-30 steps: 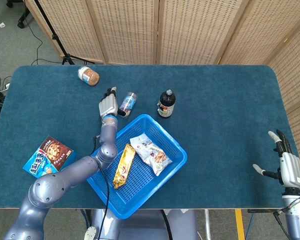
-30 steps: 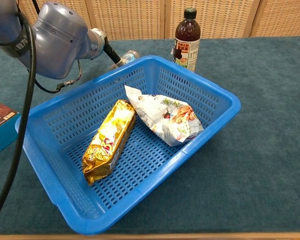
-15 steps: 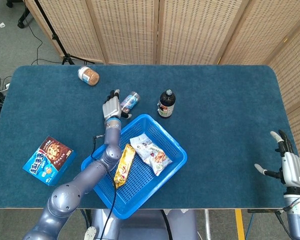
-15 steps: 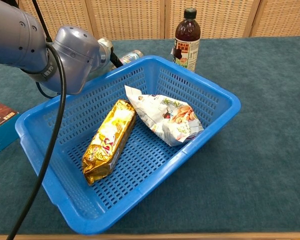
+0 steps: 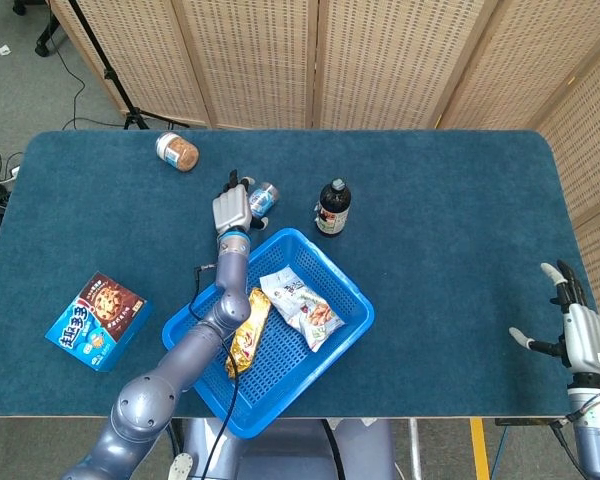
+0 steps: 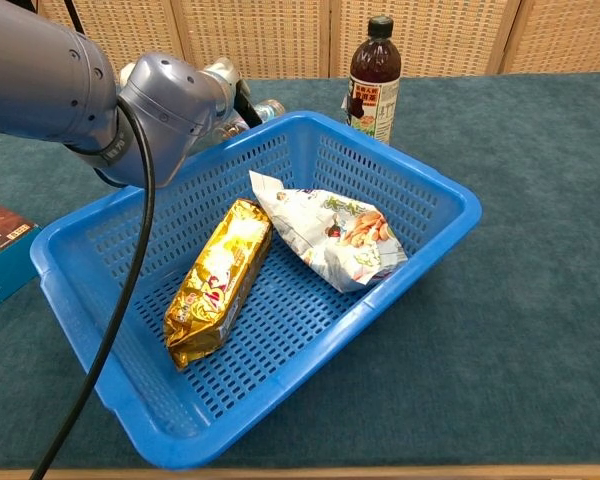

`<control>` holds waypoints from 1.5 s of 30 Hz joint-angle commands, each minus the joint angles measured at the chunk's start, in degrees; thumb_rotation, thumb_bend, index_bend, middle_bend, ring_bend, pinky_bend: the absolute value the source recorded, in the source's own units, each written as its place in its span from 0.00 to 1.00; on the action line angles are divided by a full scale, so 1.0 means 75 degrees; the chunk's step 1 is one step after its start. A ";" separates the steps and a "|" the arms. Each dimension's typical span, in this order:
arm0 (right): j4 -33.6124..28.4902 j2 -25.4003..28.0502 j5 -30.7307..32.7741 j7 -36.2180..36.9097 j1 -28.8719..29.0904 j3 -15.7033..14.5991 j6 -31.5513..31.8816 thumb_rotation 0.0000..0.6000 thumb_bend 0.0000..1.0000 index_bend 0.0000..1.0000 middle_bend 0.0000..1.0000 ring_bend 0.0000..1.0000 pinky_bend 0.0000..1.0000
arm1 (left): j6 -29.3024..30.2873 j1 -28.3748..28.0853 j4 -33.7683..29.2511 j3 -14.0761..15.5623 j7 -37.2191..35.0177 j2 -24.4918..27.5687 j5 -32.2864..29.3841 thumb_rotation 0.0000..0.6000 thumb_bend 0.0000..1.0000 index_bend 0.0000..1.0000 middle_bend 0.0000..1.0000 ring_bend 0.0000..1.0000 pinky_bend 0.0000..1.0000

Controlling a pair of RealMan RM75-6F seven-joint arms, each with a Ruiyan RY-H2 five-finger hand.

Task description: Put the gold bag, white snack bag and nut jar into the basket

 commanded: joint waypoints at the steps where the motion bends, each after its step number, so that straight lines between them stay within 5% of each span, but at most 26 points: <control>1: 0.0000 -0.0002 0.0006 -0.0004 0.0000 0.0001 -0.0002 1.00 0.16 0.09 0.00 0.00 0.28 | -0.0056 0.0003 0.0108 -0.0150 -0.0031 -0.0086 0.0186 1.00 0.25 0.27 0.08 0.16 0.24; 26: -0.0074 0.0004 -0.0010 -0.0097 -0.0020 0.0014 0.0072 1.00 0.16 0.09 0.00 0.00 0.27 | -0.0124 0.0527 0.0371 -0.1074 0.0710 -0.0234 0.1048 1.00 0.25 0.28 0.08 0.16 0.24; 33: -0.0077 0.0012 -0.0025 -0.0074 -0.0022 0.0011 0.0072 1.00 0.16 0.09 0.00 0.00 0.27 | -0.0011 0.0603 0.0420 -0.1232 0.0838 -0.0284 0.1249 1.00 0.39 0.34 0.13 0.19 0.27; 45: -0.0056 0.0005 -0.0008 -0.0073 -0.0011 0.0003 0.0028 1.00 0.16 0.09 0.00 0.00 0.27 | 0.0111 0.0650 0.0420 -0.1427 0.0729 -0.0231 0.1611 1.00 0.44 0.36 0.16 0.23 0.29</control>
